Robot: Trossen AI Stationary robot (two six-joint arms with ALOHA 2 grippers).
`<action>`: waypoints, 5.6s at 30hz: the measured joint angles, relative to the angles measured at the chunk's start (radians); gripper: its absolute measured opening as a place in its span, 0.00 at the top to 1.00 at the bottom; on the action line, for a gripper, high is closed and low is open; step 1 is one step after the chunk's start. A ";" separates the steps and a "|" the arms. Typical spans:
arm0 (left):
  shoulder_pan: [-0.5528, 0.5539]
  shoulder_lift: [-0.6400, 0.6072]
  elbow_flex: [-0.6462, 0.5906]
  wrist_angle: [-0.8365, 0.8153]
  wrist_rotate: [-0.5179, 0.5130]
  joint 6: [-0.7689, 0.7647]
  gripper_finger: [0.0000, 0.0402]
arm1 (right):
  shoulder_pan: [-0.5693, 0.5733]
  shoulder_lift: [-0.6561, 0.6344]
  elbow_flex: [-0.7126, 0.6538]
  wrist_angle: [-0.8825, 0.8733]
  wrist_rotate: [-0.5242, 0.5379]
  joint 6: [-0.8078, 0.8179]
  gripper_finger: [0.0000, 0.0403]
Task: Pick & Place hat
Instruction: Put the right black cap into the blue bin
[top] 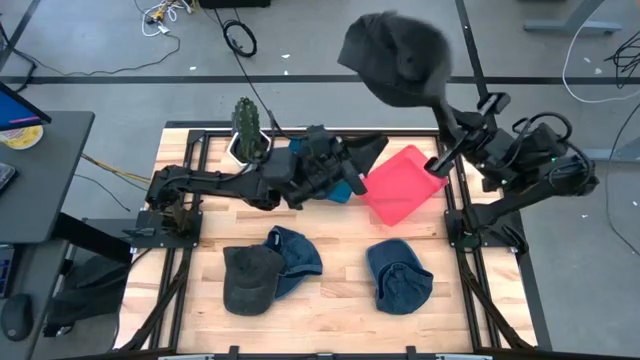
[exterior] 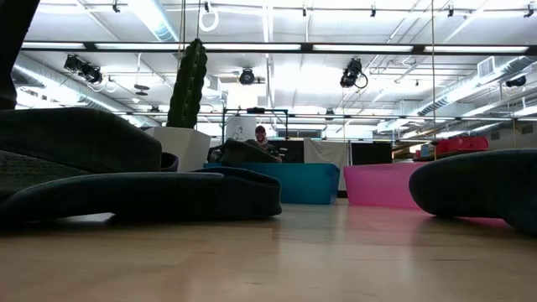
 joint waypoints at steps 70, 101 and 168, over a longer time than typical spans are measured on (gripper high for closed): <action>0.043 -0.156 -0.001 -0.330 0.134 -1.020 0.56 | 0.002 -0.188 0.000 -0.622 -0.045 -0.219 0.98; 0.049 -0.156 -0.001 -0.367 0.190 -0.742 0.98 | 0.002 -0.248 0.000 -0.770 0.090 0.547 0.35; 0.440 0.107 0.000 -1.140 0.679 0.417 0.98 | 0.001 -0.338 0.000 -1.524 -0.014 1.258 0.35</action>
